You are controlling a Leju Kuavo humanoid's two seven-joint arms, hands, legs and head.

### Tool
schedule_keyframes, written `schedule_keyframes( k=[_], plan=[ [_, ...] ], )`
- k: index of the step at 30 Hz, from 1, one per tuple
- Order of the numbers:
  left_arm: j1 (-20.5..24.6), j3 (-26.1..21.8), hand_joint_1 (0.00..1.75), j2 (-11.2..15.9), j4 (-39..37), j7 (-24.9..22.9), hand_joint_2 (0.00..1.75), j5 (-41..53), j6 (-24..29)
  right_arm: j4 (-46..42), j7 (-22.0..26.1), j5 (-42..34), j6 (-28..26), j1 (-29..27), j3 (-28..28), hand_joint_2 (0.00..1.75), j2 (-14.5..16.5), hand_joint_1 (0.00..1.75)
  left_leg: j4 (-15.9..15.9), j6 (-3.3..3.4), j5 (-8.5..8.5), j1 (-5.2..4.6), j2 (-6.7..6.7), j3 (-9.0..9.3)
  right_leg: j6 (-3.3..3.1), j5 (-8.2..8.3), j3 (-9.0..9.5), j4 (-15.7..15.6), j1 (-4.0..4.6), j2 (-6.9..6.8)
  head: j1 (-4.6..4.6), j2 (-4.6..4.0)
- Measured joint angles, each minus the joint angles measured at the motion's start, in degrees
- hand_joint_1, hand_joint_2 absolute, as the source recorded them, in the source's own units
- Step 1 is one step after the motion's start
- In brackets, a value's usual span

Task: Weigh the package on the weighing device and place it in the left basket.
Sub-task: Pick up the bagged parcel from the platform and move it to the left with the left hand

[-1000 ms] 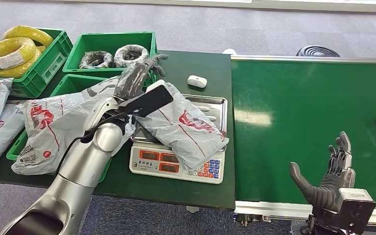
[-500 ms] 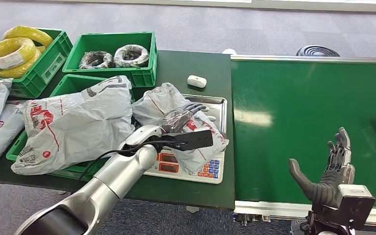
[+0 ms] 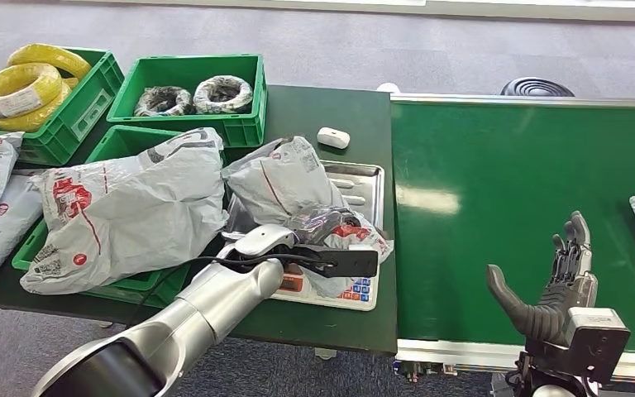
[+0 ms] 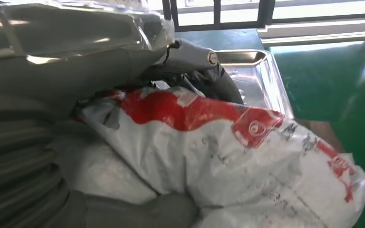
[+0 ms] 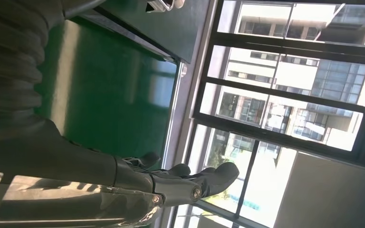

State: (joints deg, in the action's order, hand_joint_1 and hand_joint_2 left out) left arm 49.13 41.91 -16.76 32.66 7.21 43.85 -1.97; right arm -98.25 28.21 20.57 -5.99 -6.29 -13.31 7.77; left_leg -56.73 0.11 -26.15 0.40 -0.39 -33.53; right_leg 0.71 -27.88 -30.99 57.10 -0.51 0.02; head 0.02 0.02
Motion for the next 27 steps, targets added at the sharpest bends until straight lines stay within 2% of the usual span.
schedule_keyframes(
  k=[8,14,18,27],
  plan=[
    [0.9,0.1,1.75,0.2,-1.4,-0.2,1.75,-1.8,2.8,0.4,0.2,0.1,-0.1,0.1,0.1,1.75,-0.1,0.00,0.0,0.00,0.00,0.00,0.00,0.07,0.00,0.01,0.06,0.0,0.01,0.01,0.00,0.00],
    [0.8,-4.2,1.75,1.9,2.3,1.1,1.75,-7.7,6.0,0.4,0.2,0.4,-0.3,0.2,0.1,1.75,0.0,0.00,0.0,0.00,0.00,0.01,0.01,0.03,0.00,0.00,-0.01,0.0,0.03,0.01,0.00,0.00],
    [-0.3,-8.3,1.75,4.3,10.8,3.2,1.75,-11.8,10.3,0.4,0.2,0.4,-0.7,0.0,0.1,1.75,0.0,0.00,0.0,-0.01,0.00,0.02,0.04,-0.01,0.00,0.00,-0.06,0.0,0.04,0.04,-0.01,0.00],
    [-4.7,-18.5,1.75,8.9,36.6,11.8,1.75,-14.4,30.6,0.4,0.1,-0.7,-2.0,-0.7,0.1,1.75,0.0,0.00,0.0,-0.01,0.00,0.02,0.05,-0.06,-0.01,-0.01,-0.11,0.0,0.04,0.05,0.01,-0.01]
  ],
)
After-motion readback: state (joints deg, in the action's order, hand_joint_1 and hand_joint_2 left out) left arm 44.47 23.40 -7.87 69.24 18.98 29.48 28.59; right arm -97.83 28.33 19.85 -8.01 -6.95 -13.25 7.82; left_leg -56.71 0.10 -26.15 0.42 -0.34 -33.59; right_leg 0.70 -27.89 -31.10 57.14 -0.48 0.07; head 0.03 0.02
